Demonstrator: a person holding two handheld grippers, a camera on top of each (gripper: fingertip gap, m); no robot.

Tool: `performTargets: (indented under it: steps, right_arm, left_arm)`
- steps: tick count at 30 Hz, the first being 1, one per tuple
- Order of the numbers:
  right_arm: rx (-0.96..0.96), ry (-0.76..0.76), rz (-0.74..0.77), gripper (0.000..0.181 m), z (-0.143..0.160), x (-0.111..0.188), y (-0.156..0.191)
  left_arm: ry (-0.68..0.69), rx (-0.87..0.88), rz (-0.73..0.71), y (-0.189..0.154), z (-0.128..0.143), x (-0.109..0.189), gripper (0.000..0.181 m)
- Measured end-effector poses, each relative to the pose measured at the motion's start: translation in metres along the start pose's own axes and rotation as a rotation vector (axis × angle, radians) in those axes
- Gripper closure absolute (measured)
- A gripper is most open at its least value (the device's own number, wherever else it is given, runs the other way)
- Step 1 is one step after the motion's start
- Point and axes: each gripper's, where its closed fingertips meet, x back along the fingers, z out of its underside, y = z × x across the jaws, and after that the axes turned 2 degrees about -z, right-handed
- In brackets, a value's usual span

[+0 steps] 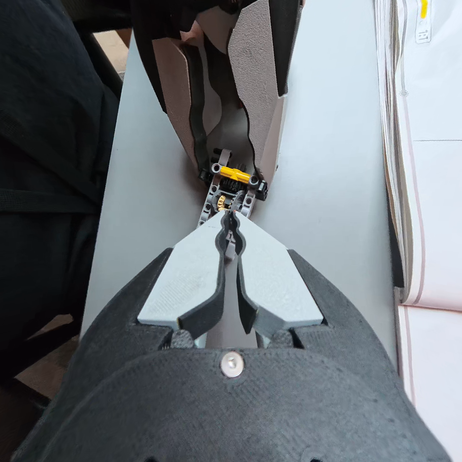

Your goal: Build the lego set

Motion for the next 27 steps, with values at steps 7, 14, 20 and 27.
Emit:
performTargets:
  steps: [7, 14, 20, 27]
  right_arm:
    - [-0.070, 0.063, -0.036, 0.181, -0.0003, 0.0059, 0.0002]
    - [-0.069, 0.111, -0.013, 0.181, 0.0004, -0.0004, -0.0005]
    - [-0.040, 0.129, 0.014, 0.181, -0.0006, -0.0007, -0.0003]
    - [0.060, 0.062, 0.040, 0.181, -0.0010, -0.0008, -0.0004]
  left_arm:
    - [-0.001, -0.004, -0.002, -0.0001, -0.0004, -0.0002, 0.130]
    - [-0.001, -0.013, -0.012, 0.0000, -0.0007, -0.0001, 0.130]
    - [-0.002, -0.018, -0.015, -0.0005, -0.0013, -0.0002, 0.130]
    - [-0.003, -0.018, -0.016, -0.0004, -0.0013, -0.0002, 0.130]
